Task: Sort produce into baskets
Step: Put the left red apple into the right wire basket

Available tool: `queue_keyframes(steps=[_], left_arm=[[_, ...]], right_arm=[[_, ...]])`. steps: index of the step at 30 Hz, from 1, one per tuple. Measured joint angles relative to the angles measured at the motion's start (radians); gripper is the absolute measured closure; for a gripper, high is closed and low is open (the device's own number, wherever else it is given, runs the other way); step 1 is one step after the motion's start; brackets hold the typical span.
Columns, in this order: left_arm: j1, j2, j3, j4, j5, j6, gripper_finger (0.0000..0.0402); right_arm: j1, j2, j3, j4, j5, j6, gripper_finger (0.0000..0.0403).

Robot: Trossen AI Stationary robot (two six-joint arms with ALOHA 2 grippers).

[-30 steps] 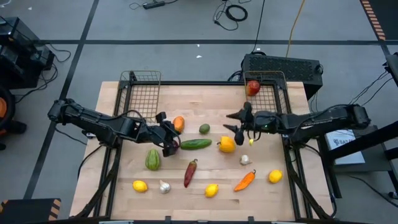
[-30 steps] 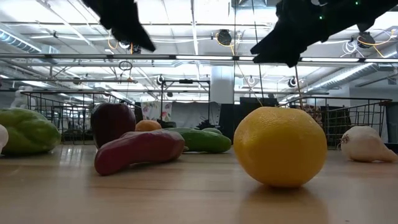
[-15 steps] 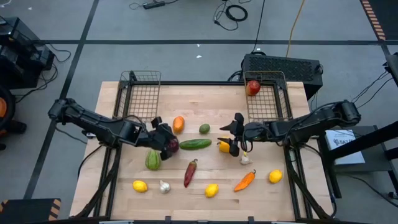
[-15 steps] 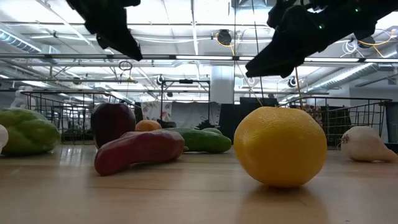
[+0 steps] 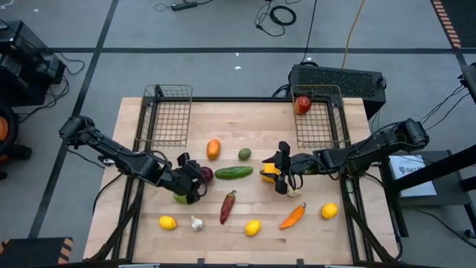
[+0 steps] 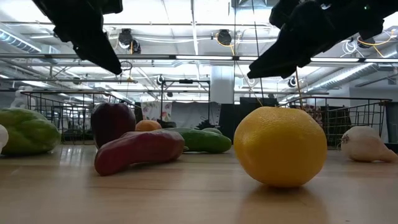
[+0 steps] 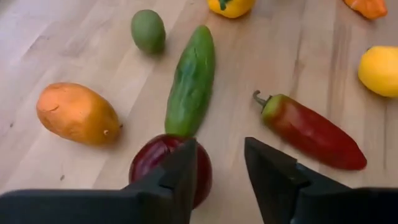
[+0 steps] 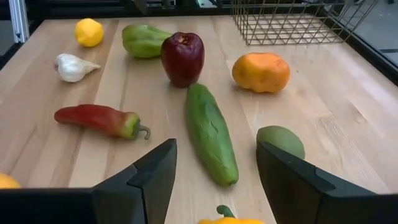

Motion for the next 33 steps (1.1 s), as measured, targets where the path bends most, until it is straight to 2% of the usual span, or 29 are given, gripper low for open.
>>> queue_keyframes(steps=[3, 7, 19, 33], left_arm=[[-0.001, 0.000, -0.016, -0.001, -0.031, 0.009, 0.0239], [-0.001, 0.000, -0.051, 0.033, -0.047, 0.087, 0.0240], [0.042, 0.000, -0.167, 0.181, -0.057, 0.141, 0.0277], [0.080, 0.013, -0.173, 0.209, -0.006, 0.171, 0.0291]], right_arm=[[0.000, -0.001, 0.000, 0.001, 0.000, 0.000, 0.0190], [0.000, -0.001, 0.000, 0.002, 0.000, 0.000, 0.0190], [0.000, -0.001, 0.000, 0.001, 0.000, -0.005, 0.0190], [0.000, -0.001, 0.000, 0.001, 0.000, -0.005, 0.0190]])
